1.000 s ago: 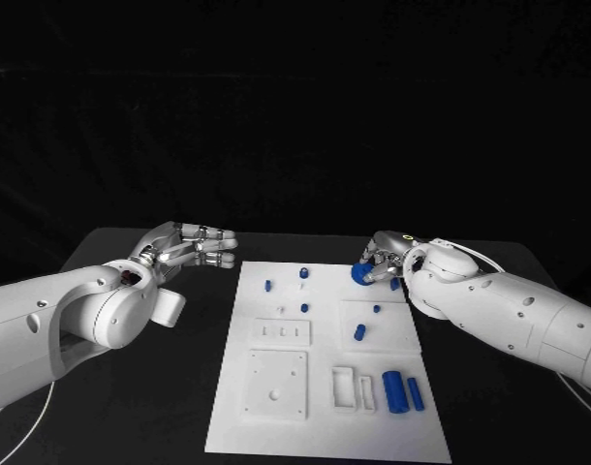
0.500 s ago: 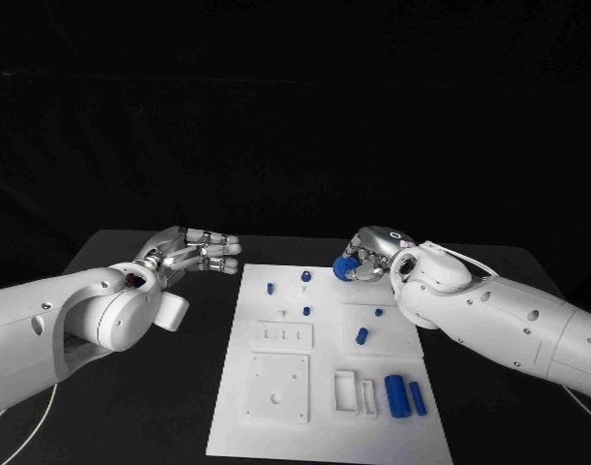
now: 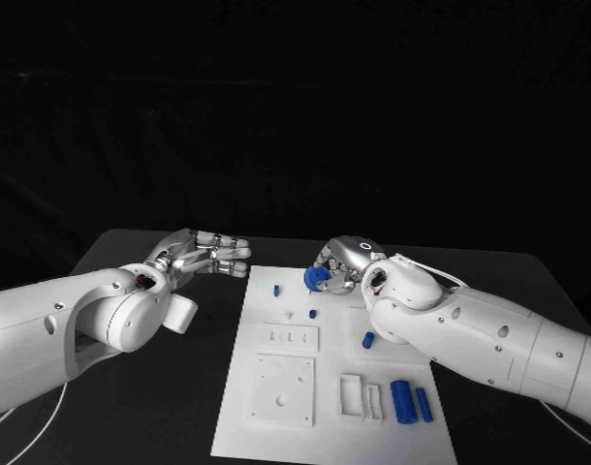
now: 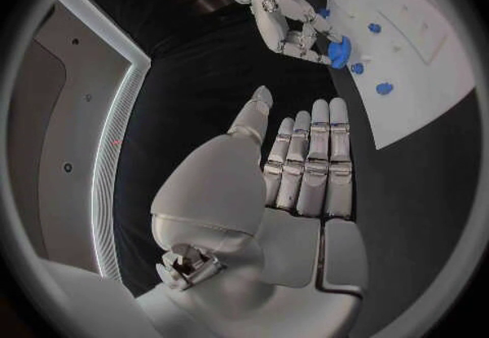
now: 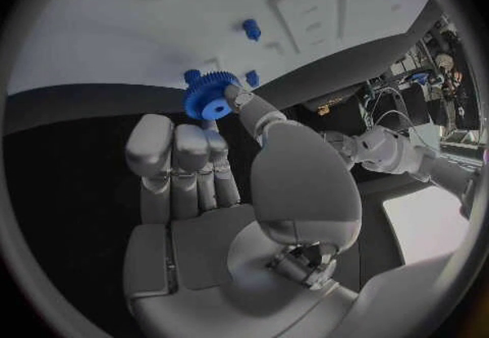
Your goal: Assemble the parts on the task board
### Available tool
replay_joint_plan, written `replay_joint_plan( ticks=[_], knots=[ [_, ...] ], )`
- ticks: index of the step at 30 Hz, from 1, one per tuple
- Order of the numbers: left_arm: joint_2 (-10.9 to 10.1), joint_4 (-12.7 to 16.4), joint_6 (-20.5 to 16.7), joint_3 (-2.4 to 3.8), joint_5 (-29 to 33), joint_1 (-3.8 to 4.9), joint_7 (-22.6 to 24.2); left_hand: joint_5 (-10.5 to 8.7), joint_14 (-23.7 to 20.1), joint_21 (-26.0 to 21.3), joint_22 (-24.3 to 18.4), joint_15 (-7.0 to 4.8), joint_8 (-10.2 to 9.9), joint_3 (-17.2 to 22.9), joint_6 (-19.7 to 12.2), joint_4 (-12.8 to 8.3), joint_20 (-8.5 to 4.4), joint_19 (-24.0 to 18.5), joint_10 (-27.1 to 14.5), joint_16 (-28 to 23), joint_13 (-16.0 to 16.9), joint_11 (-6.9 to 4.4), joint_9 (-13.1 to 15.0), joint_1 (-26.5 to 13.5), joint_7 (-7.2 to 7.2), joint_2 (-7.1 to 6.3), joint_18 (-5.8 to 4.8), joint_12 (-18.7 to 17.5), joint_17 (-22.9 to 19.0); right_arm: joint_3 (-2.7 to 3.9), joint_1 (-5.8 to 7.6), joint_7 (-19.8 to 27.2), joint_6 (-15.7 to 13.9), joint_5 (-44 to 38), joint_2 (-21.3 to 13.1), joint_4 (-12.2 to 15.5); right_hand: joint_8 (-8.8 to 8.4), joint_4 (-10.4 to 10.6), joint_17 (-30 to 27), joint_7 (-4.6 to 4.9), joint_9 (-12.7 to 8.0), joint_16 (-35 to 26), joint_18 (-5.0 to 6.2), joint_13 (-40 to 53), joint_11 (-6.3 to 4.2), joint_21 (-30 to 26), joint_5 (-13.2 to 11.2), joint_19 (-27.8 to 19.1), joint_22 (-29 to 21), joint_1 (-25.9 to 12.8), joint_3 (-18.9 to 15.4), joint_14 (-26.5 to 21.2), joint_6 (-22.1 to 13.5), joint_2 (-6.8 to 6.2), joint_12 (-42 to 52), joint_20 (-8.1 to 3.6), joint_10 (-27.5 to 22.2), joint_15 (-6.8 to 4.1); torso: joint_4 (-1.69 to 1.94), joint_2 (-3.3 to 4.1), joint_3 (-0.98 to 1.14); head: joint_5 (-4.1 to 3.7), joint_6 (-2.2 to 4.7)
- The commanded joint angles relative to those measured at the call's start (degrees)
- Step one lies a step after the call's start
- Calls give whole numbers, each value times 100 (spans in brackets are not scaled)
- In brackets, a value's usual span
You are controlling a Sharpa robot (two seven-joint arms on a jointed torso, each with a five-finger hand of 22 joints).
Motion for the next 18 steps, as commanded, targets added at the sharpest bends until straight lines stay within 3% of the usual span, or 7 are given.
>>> replay_joint_plan(
  ticks=[1,6,18],
  knots=[
    [26,11,113,4,-31,4,17,5,-38,12,-6,-16,15,25,-42,-7,-4,-26,-21,-13,4,17,9,9,9,-11,-109,17,3,-52,-2,13,-44,-149,114,-95,10,35,1,-20,14,-11,-19,5,-13,43,14,236,673,42,0,-5,230,1,0,-24,16,-34,5,7,6,18,8],
    [41,6,125,4,-32,4,21,4,-43,13,-13,-12,15,23,-48,14,0,-27,-22,-15,4,19,9,-12,10,-14,-109,17,3,-129,-3,41,-48,-190,271,-241,8,37,2,-17,14,-11,-14,8,-11,42,23,237,674,47,-28,-5,216,7,1,-20,16,-32,-1,9,3,22,-4],
    [45,-10,160,4,-32,4,4,3,-45,12,-19,-11,15,24,-51,13,1,-27,-26,-15,4,20,9,-6,12,-21,-109,17,4,-231,-4,36,32,-350,442,-479,6,43,-11,-11,11,-27,-7,4,-6,37,60,236,672,36,-58,-8,188,0,-5,-15,12,-30,-24,13,13,42,-1]
  ],
)
